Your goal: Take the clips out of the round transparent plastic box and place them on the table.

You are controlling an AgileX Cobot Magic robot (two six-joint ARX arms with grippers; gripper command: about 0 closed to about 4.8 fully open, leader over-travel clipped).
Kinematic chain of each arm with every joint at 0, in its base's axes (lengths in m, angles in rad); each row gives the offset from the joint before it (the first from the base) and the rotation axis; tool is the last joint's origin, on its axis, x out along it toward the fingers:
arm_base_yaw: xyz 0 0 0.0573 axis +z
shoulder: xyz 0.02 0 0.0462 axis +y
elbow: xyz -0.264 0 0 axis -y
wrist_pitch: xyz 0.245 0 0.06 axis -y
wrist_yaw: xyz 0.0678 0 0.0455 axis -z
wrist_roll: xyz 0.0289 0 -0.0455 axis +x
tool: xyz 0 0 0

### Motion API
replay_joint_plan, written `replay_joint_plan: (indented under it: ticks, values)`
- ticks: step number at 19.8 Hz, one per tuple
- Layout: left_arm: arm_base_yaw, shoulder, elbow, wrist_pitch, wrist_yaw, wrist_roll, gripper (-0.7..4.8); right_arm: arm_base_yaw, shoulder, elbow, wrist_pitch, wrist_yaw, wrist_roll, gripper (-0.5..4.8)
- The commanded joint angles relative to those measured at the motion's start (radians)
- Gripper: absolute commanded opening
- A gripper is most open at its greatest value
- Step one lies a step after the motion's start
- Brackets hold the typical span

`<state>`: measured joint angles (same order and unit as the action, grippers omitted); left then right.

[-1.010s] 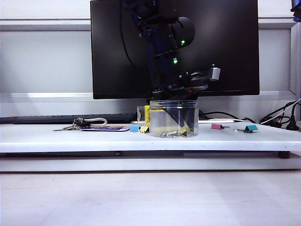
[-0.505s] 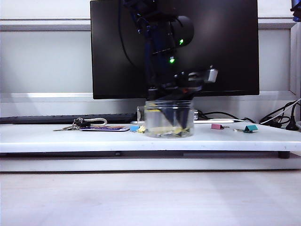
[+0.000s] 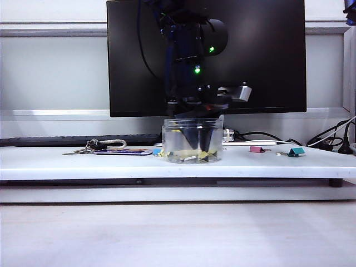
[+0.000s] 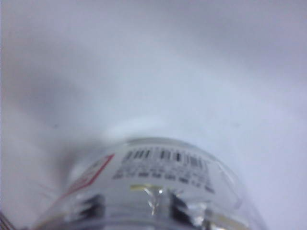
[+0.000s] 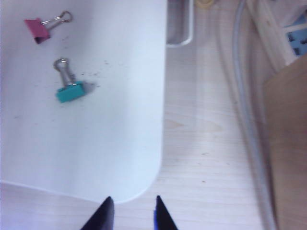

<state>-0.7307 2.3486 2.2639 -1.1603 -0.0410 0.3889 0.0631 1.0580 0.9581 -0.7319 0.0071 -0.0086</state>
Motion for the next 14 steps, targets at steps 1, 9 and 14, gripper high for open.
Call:
replay_joint_plan:
  ticks: [1,9,14]
  values:
    - [-0.001,-0.007,0.0,0.002,-0.004,0.01,1.83,0.001,-0.003,0.002,0.011,-0.01,0.001,1.15]
    - [-0.001,0.03,-0.006,0.006,0.001,0.019,1.83,0.001,-0.003,0.002,0.012,-0.01,0.0,1.15]
    - [-0.002,0.051,-0.007,0.018,0.011,0.014,1.64,0.001,-0.003,0.002,0.015,-0.01,0.0,1.15]
